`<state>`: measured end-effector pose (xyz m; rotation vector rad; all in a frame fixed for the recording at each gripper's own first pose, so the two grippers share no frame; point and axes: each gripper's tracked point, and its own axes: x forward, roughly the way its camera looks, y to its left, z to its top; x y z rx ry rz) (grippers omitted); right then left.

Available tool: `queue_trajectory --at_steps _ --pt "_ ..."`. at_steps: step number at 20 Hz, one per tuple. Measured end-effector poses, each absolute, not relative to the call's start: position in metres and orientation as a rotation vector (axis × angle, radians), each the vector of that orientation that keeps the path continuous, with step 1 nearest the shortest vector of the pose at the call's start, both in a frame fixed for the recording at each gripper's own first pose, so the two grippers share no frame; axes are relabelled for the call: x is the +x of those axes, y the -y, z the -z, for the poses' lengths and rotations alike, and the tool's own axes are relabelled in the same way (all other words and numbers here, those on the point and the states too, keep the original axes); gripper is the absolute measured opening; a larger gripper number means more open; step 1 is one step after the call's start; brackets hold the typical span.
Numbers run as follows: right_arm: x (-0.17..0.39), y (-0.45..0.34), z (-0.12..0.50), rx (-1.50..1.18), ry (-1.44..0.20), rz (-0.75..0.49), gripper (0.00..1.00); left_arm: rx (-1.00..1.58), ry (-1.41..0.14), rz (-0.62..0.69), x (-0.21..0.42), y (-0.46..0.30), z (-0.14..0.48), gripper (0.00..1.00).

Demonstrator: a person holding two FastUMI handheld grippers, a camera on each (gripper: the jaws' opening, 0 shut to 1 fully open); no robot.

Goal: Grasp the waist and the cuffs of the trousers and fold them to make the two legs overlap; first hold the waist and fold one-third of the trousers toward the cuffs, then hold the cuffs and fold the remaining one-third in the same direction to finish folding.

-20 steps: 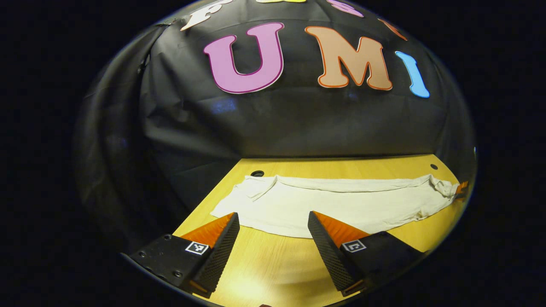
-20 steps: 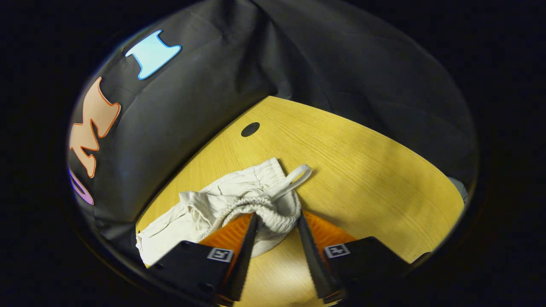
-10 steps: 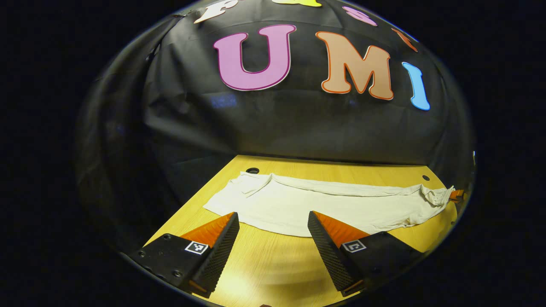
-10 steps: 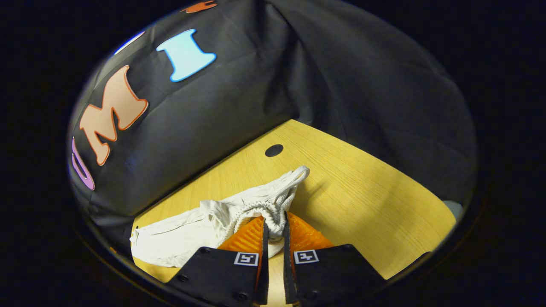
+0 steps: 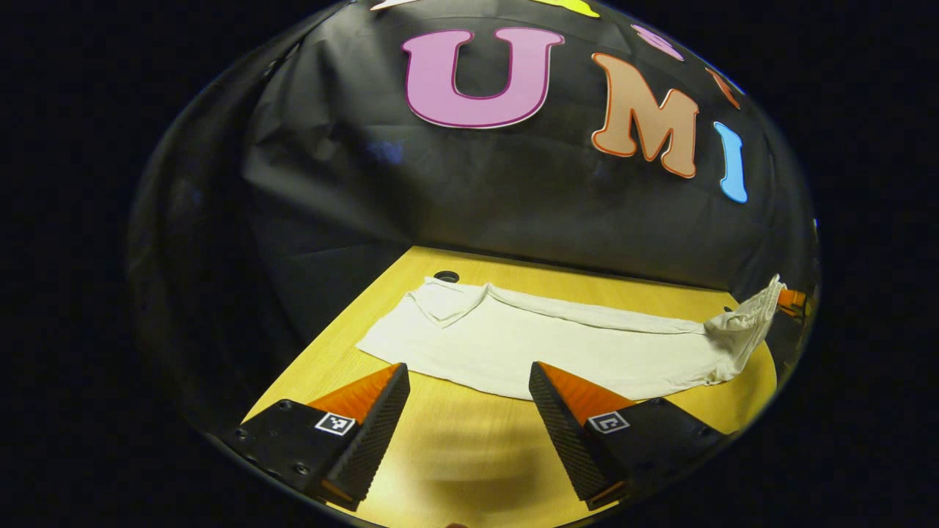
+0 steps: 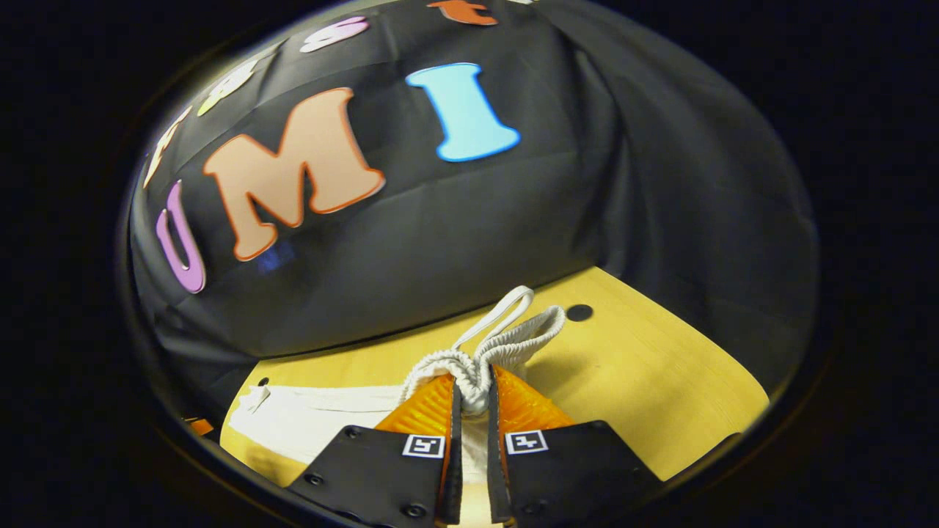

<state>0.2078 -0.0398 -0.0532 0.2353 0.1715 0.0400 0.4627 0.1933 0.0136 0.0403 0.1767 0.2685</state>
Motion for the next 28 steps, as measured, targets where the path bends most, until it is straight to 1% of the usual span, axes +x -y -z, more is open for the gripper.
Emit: queue_trajectory --at_steps 4,7,8,9,12,13,14,15,16,17,19,21,24,28 --pt "0.214 -0.072 0.049 0.106 -0.175 -0.164 0.16 0.027 -0.192 -0.233 0.474 -0.223 -0.014 0.99" --pt "0.210 -0.152 0.071 0.057 -0.207 -0.285 0.16 0.045 -0.186 -0.228 0.486 -0.249 -0.018 0.99" --pt "0.208 -0.174 0.083 0.048 -0.227 -0.318 0.12 0.045 -0.193 -0.219 0.492 -0.255 -0.016 0.99" --pt "0.203 -0.190 0.099 0.035 -0.253 -0.345 0.16 0.050 -0.199 -0.216 0.496 -0.261 -0.014 0.99" --pt "0.201 -0.206 0.129 -0.025 -0.321 -0.387 0.16 0.065 -0.209 -0.223 0.511 -0.281 -0.007 0.99" --pt "0.208 -0.210 0.133 -0.048 -0.340 -0.391 0.24 0.058 -0.209 -0.226 0.517 -0.287 -0.005 0.99" --pt "0.211 -0.213 0.135 -0.059 -0.358 -0.398 0.15 0.047 -0.216 -0.220 0.523 -0.289 -0.002 0.99" --pt "0.211 -0.212 0.137 -0.065 -0.369 -0.398 0.24 0.046 -0.222 -0.221 0.528 -0.293 0.001 0.99" --pt "0.217 -0.211 0.136 -0.067 -0.369 -0.403 0.24 0.055 -0.226 -0.228 0.534 -0.301 0.005 0.99" --pt "0.218 -0.209 0.132 -0.060 -0.365 -0.406 0.49 0.067 -0.231 -0.235 0.539 -0.307 0.008 0.99" --pt "0.222 -0.181 0.113 -0.079 -0.343 -0.352 1.00 0.078 -0.248 -0.229 0.549 -0.314 0.013 0.99" --pt "0.220 -0.162 0.111 -0.085 -0.324 -0.292 0.97 0.083 -0.276 -0.222 0.554 -0.323 0.021 0.99" --pt "0.210 -0.133 0.100 -0.064 -0.311 -0.221 0.98 0.083 -0.307 -0.232 0.565 -0.334 0.029 0.99" --pt "0.203 -0.078 0.085 -0.069 -0.279 -0.078 0.99 0.093 -0.340 -0.228 0.567 -0.338 0.038 0.99"
